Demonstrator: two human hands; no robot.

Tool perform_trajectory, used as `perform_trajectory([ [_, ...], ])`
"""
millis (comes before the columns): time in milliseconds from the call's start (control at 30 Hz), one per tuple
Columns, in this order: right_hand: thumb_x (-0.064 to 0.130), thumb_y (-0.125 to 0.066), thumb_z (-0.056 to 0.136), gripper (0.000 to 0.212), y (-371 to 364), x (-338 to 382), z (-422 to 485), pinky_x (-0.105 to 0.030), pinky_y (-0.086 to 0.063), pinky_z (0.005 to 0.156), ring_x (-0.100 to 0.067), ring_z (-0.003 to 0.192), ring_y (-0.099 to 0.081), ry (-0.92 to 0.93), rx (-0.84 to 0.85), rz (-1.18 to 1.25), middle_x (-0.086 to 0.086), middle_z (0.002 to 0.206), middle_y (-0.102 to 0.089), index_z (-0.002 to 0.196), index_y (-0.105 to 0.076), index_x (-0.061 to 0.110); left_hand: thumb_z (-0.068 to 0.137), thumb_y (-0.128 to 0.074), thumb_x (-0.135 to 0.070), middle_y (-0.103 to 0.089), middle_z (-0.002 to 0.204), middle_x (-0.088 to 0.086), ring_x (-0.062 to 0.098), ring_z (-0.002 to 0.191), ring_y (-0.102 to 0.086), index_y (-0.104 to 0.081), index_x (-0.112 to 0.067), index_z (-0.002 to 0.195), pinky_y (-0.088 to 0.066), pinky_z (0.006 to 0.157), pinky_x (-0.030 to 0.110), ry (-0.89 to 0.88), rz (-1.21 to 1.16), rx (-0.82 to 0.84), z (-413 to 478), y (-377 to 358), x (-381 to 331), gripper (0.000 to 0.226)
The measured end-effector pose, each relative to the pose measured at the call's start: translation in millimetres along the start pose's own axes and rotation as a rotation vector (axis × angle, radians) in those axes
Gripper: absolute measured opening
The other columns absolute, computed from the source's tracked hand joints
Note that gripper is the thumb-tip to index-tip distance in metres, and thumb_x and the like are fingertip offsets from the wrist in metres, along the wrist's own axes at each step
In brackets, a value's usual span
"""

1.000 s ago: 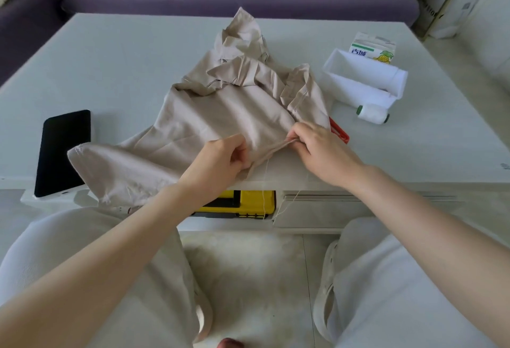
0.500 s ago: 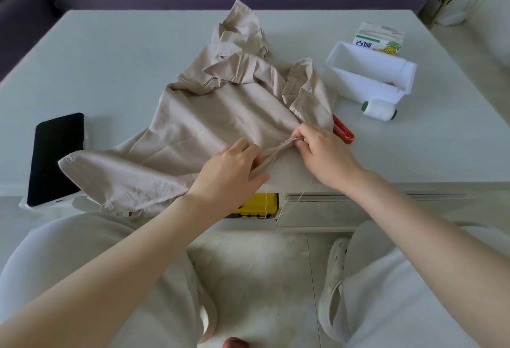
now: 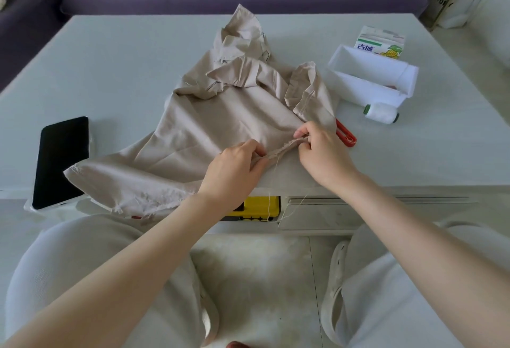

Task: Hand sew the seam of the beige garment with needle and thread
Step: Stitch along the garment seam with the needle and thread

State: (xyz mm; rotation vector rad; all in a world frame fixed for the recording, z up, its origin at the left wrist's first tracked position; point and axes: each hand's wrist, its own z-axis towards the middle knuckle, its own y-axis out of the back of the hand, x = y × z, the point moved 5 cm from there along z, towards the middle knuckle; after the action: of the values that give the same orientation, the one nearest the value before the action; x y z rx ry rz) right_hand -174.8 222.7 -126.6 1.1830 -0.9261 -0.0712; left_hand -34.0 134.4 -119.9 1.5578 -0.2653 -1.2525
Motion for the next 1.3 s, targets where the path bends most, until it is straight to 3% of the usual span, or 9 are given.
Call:
perform_trajectory([
  [133, 0.015, -0.037, 0.096, 0.013, 4.4, 5.0, -2.5, -0.025, -0.034, 0.066, -0.017, 0.079, -0.049, -0.113, -0.014, 0.282, -0.001, 0.110, -0.047, 0.106, -0.044, 0.020, 0.095, -0.053, -0.030, -0.055, 0.077, -0.010, 0.017, 0.075, -0.056, -0.060, -0.016, 0.098, -0.046, 0.066, 0.033, 0.035, -0.045, 0.016, 2.1, -2.5, 5.2, 0.015],
  [367, 0.003, -0.031, 0.098, 0.028, 11.5, 22.3, -18.8, -0.014, -0.025, 0.057, 0.001, 0.051, -0.043, 0.127, -0.082, 0.238, 0.014, 0.060, -0.038, 0.093, -0.057, 0.011, 0.096, -0.049, -0.028, -0.058, 0.070, -0.003, 0.018, 0.063, -0.051, -0.057, -0.017, 0.093, -0.039, 0.057, 0.030, 0.045, 0.005, -0.012, 4.0, -1.4, 6.3, 0.014],
  [500, 0.008, -0.031, 0.101, 0.032, 2.6, 23.8, -23.4, -0.008, -0.031, 0.066, 0.013, 0.075, -0.047, 0.205, 0.089, 0.108, 0.013, 0.094, -0.060, 0.116, -0.059, 0.013, 0.097, -0.047, -0.027, -0.054, 0.070, -0.005, 0.022, 0.065, -0.049, -0.056, -0.015, 0.096, -0.035, 0.056, 0.032, 0.061, 0.001, -0.019, 5.1, -1.9, 7.5, 0.015],
  [567, 0.013, -0.033, 0.102, 0.032, -4.1, 20.4, -24.1, -0.016, -0.035, 0.072, -0.003, 0.096, -0.055, 0.197, 0.180, 0.093, 0.002, 0.111, -0.062, 0.123, -0.057, 0.011, 0.098, -0.046, -0.027, -0.052, 0.068, -0.008, 0.021, 0.066, -0.049, -0.055, -0.015, 0.097, -0.034, 0.056, 0.031, 0.057, 0.004, -0.020, 5.2, -2.4, 7.8, 0.015],
  [667, 0.019, -0.038, 0.102, 0.030, -6.9, 21.0, -25.1, -0.027, -0.041, 0.071, -0.019, 0.085, -0.059, 0.204, 0.220, 0.108, -0.005, 0.094, -0.064, 0.112, -0.062, 0.005, 0.097, -0.047, -0.028, -0.051, 0.068, -0.009, 0.022, 0.067, -0.051, -0.055, -0.016, 0.097, -0.036, 0.057, 0.032, 0.056, 0.007, -0.021, 5.5, -2.7, 8.3, 0.015],
  [833, 0.013, -0.029, 0.103, 0.035, 5.5, 22.4, -21.6, -0.004, -0.033, 0.061, 0.018, 0.062, -0.046, 0.151, 0.136, 0.147, 0.019, 0.069, -0.044, 0.113, -0.062, 0.007, 0.098, -0.047, -0.029, -0.052, 0.070, -0.009, 0.023, 0.071, -0.053, -0.056, -0.017, 0.099, -0.039, 0.061, 0.033, 0.064, 0.019, -0.022, 6.1, -3.9, 8.5, 0.015],
  [1067, 0.011, -0.034, 0.101, 0.034, 1.2, 21.9, -22.9, -0.005, -0.033, 0.064, 0.008, 0.067, -0.043, 0.196, 0.149, 0.153, 0.016, 0.076, -0.049, 0.132, -0.049, 0.014, 0.098, -0.047, -0.028, -0.048, 0.065, -0.014, 0.020, 0.069, -0.052, -0.057, -0.017, 0.100, -0.036, 0.058, 0.031, 0.065, 0.002, -0.033, 6.2, -3.9, 9.2, 0.015],
  [1200, 0.013, -0.037, 0.101, 0.007, -0.2, 20.8, -25.0, -0.022, -0.036, 0.061, -0.005, 0.065, -0.050, 0.211, 0.182, 0.154, -0.002, 0.076, -0.063, 0.098, -0.040, 0.019, 0.098, -0.046, -0.027, -0.049, 0.065, -0.012, 0.022, 0.069, -0.052, -0.056, -0.016, 0.100, -0.036, 0.058, 0.031, 0.069, 0.009, -0.041, 7.1, -2.9, 8.8, 0.015],
  [1300, 0.011, -0.041, 0.099, 0.015, -1.3, 20.8, -25.3, -0.027, -0.038, 0.055, -0.011, 0.058, -0.047, 0.209, 0.223, 0.139, -0.007, 0.076, -0.064, 0.086, -0.041, 0.017, 0.098, -0.045, -0.027, -0.054, 0.073, -0.006, 0.026, 0.075, -0.055, -0.056, -0.014, 0.102, -0.039, 0.062, 0.033, 0.070, 0.025, -0.049, 7.0, -1.7, 7.5, 0.017],
])
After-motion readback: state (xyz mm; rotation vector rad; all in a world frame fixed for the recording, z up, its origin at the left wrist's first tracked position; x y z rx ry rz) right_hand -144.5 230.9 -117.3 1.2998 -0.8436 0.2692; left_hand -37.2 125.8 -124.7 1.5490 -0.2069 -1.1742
